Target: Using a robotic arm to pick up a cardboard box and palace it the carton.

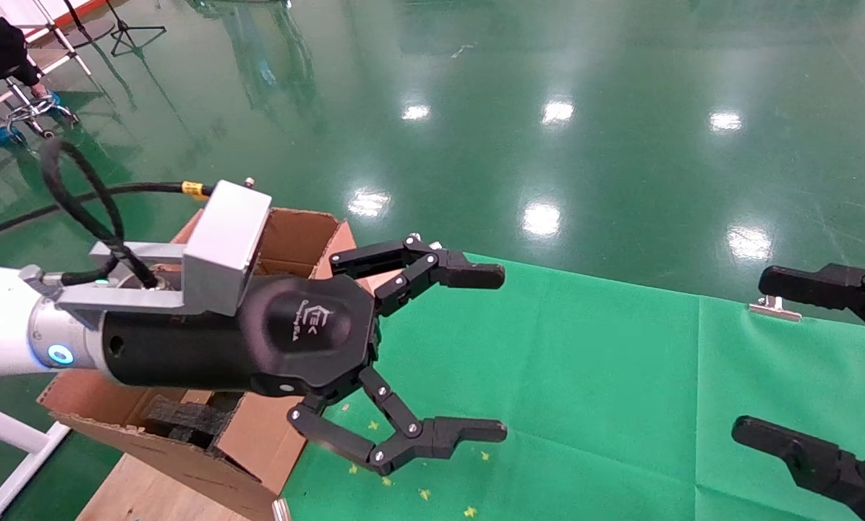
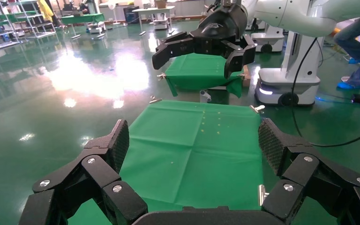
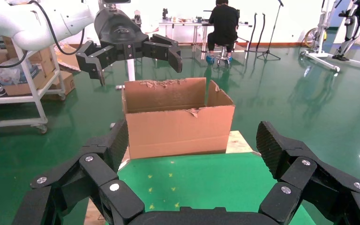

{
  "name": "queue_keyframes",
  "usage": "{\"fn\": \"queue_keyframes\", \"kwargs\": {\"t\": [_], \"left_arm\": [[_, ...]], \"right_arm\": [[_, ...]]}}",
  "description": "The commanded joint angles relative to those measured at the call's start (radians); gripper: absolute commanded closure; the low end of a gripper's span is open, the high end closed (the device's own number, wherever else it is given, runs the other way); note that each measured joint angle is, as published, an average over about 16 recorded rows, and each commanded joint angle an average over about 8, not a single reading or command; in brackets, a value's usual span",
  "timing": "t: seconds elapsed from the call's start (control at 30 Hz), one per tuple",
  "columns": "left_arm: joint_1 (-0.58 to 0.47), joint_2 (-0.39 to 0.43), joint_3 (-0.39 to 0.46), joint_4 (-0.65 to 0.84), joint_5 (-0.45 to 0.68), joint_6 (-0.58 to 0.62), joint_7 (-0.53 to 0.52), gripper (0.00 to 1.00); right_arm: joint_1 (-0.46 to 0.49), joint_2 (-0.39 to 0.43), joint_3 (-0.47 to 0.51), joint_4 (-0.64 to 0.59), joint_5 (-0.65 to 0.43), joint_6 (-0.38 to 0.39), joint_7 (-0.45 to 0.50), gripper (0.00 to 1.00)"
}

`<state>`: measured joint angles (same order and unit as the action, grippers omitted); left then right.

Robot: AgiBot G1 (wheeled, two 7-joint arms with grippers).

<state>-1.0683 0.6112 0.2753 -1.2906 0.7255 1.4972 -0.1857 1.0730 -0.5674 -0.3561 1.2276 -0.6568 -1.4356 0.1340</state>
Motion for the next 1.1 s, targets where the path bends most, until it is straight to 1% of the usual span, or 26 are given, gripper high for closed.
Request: {"fn": "queue_keyframes", "kwargs": {"t": [0.03,1.1], "left_arm": [[-0.002,0.0,0.001,0.002,0.001,0.0,-0.001,0.0],[-0.007,0.0,0.006,0.009,0.006,-0.002,-0.004,0.0]], "right_arm": [[0.0,0.0,0.0,0.0,0.0,0.0,0.0,0.0],[0.0,0.0,0.0,0.0,0.0,0.0,0.0,0.0]]}}
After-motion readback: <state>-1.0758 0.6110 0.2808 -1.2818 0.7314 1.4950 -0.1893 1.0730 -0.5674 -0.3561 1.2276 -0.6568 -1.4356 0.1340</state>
